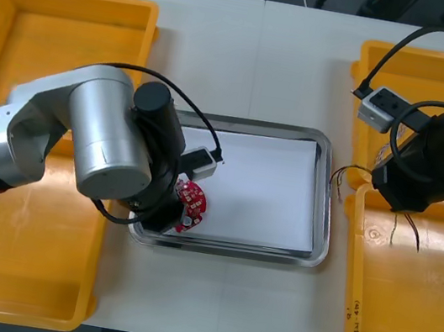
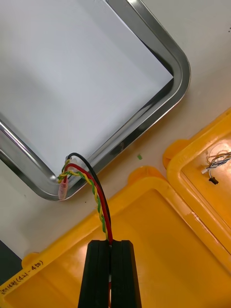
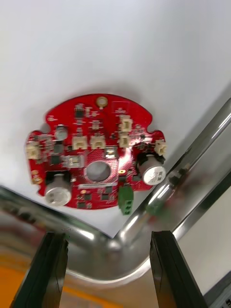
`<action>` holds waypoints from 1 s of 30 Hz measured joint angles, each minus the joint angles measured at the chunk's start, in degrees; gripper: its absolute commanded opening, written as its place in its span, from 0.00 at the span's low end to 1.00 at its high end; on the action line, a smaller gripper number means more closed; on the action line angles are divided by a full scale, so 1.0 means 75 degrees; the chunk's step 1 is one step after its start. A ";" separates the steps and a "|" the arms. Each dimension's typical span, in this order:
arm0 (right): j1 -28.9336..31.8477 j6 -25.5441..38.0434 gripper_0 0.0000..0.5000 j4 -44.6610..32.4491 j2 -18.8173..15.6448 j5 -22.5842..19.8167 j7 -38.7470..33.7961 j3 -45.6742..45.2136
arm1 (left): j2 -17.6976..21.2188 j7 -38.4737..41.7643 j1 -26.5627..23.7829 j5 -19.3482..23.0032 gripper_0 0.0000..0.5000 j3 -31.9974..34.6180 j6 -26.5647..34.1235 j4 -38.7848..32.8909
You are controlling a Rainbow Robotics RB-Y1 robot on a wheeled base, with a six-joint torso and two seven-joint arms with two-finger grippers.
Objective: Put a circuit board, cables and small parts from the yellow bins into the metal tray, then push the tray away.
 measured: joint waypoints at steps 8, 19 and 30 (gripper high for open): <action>-0.0388 -0.0350 0.00 -0.0005 0.0166 0.0573 -0.0002 0.0952 | -0.0250 0.0001 0.0000 0.0200 1.00 0.1252 0.0843 -0.0189; -0.1509 -0.0353 0.00 0.0753 0.1324 0.0975 -0.0055 0.2332 | -0.0319 0.0002 0.0001 0.0442 1.00 0.2524 0.1601 -0.0391; -0.2230 -0.0368 0.00 0.1780 0.2447 0.1410 -0.0055 0.3322 | -0.0322 0.0004 0.0008 0.0657 1.00 0.4727 0.2631 -0.0611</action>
